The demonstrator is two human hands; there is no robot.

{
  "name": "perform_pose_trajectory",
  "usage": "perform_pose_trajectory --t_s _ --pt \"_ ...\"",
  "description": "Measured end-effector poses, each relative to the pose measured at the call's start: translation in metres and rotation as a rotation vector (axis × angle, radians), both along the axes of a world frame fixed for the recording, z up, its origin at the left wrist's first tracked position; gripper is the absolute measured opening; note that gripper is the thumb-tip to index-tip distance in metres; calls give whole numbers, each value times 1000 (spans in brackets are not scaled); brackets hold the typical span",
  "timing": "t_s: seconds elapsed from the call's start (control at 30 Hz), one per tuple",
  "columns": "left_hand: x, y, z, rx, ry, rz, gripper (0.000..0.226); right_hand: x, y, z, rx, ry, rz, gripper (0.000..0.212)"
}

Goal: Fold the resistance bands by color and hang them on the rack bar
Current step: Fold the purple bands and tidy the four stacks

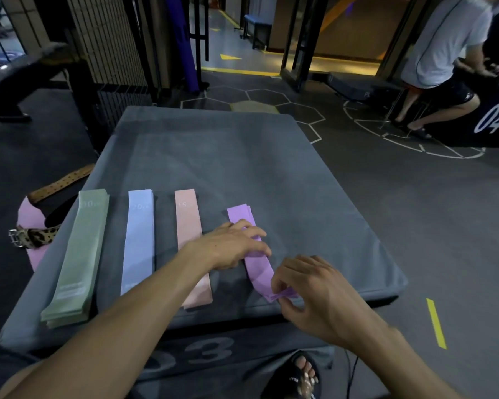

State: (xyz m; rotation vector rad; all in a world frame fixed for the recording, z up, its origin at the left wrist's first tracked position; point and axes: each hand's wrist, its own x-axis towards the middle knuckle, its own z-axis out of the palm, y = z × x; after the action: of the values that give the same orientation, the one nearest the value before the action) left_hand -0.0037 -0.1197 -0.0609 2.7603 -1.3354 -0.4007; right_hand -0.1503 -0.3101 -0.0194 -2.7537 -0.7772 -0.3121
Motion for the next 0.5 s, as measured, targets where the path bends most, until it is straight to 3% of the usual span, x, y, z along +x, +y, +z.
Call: perform_pose_trajectory --t_s 0.1,0.2,0.33,0.5 --pt "9 1 0 -85 52 77 88 1 -1 -6 25 53 3 15" --pt "20 1 4 -173 -59 198 71 1 -1 -12 52 119 25 14" --pt "36 -1 -6 -170 -135 448 75 0 1 -15 60 186 51 12" --pt "56 -10 -15 -290 -113 658 34 0 -4 -18 91 229 33 11"
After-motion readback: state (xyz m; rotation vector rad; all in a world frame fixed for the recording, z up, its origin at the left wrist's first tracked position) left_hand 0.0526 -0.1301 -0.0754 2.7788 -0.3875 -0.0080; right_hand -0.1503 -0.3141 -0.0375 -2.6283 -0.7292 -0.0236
